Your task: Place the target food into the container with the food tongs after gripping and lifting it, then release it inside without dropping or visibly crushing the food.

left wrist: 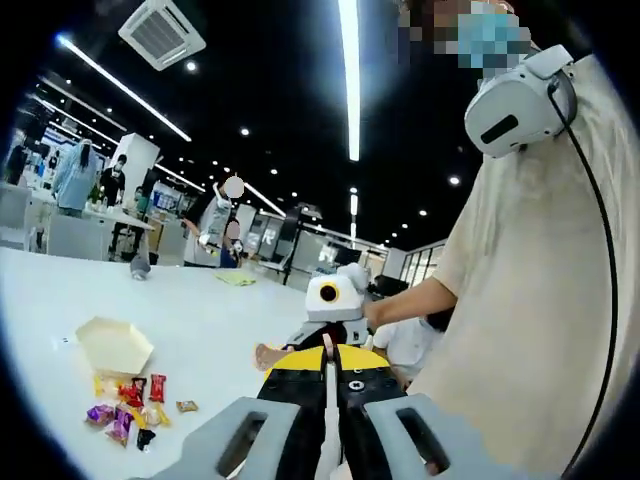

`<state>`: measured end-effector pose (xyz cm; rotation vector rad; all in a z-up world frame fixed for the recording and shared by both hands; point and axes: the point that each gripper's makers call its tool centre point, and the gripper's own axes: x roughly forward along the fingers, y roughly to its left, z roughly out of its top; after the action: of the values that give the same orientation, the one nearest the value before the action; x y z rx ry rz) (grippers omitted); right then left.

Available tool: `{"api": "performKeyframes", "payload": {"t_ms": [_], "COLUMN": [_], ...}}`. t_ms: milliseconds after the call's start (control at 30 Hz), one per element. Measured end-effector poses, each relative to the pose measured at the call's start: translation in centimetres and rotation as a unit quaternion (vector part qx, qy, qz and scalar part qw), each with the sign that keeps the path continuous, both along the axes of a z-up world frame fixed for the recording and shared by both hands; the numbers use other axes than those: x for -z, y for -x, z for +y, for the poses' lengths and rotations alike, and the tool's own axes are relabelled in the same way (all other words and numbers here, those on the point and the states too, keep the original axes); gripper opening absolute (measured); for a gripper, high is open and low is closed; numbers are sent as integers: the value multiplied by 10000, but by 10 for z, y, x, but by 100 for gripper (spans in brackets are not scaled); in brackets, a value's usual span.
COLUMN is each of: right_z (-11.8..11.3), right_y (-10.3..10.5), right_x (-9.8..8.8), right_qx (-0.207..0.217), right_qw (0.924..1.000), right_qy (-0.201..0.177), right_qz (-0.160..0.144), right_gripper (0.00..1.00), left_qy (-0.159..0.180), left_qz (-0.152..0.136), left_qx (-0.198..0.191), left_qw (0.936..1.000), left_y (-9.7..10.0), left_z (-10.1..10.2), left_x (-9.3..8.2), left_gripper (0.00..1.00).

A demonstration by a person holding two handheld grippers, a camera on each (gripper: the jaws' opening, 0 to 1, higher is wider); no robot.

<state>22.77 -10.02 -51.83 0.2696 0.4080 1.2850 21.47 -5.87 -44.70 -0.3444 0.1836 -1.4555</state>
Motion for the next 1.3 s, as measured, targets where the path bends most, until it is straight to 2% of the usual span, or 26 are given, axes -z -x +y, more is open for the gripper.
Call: {"api": "performKeyframes", "payload": {"t_ms": [233, 533, 1067, 1200, 1300], "right_z": [4, 5, 11, 11, 10], "right_y": [-3, 7, 9, 10, 11], "right_x": [-18, -20, -22, -18, -12], "right_qx": [-49, -325, -558, -613, -669], "right_qw": [9997, 9992, 9977, 9970, 9959], "right_qy": [-249, -141, 117, 250, 433], "right_qz": [-48, -167, -370, -391, -434], "right_gripper": [32, 24, 21, 21, 21], "left_qy": [-84, -83, -136, -374, -731], "left_qz": [-17, 45, 149, 112, -34], "left_qx": [56, -49, -109, -65, -41], "left_qw": [9999, 9999, 9997, 9992, 9973], "left_y": [0, -1, -5, -4, -4], "left_z": [-6, -1, 7, 8, 8], "left_x": [3, 5, 8, 14, 21], "left_gripper": [0, 0, 1, 2, 3]}}
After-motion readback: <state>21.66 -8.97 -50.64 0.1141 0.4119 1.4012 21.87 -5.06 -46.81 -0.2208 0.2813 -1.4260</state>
